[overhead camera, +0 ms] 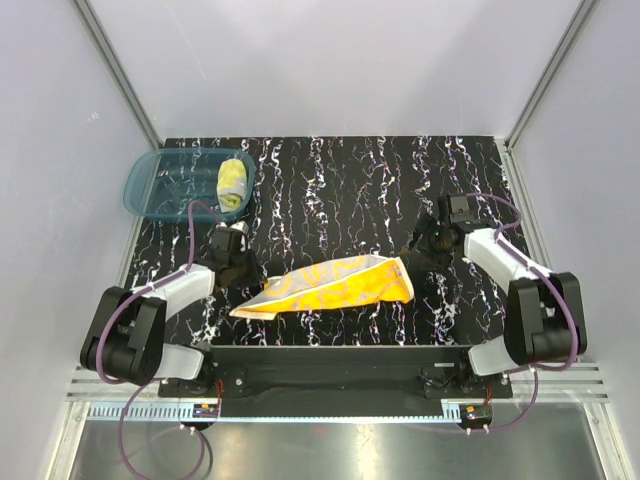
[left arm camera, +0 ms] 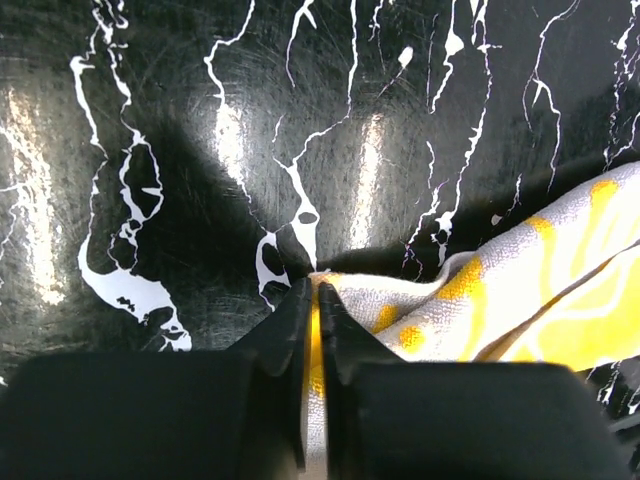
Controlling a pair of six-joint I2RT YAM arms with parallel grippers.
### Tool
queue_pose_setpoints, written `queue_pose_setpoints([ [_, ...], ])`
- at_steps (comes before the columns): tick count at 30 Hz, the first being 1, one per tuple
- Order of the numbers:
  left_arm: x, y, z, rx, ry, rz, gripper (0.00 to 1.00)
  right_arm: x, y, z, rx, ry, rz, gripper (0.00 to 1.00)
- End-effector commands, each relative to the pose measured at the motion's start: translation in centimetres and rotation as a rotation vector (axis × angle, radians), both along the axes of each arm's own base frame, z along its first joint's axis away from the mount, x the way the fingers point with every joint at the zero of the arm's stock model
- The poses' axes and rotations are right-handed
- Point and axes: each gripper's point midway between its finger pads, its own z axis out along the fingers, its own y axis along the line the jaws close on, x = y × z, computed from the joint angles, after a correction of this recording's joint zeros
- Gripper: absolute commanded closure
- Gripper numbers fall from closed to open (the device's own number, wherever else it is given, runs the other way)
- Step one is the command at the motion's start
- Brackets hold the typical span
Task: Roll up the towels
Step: Flatten the towel
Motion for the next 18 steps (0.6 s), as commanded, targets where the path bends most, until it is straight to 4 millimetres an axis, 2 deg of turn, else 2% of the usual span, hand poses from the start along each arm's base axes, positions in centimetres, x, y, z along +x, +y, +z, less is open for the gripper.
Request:
queue_pose_setpoints([
  [1,0.4,0.1,-0.2,0.018,-0.021,-0.003,1.00,0.7,0.9,-1.6,0.056,0.012,0.008,0.24],
  [4,0.5,0.1,0.0,0.017,-0.030,-0.008,1.00,1.0,1.7,-3.2,0.093,0.038,0.022,0.32],
  [8,0.8,0.0,0.2,0.015,-0.041,-0.012,1.00,1.4,2.2,-5.1,0.110,0.079,0.034,0.38],
  [14,1.1,-0.1,0.4,0.016,-0.053,-0.020,1.00,2.4,2.4,-5.7,0.110,0.084,0.049,0.44],
  [17,1.4,-0.2,0.5,0.016,-0.059,-0.023,1.00,2.7,2.6,-6.0,0.113,0.099,0.065,0.56],
  [18,1.5,-0.2,0.6,0.015,-0.062,-0.023,1.00,2.8,2.6,-6.0,0.113,0.099,0.068,0.67],
])
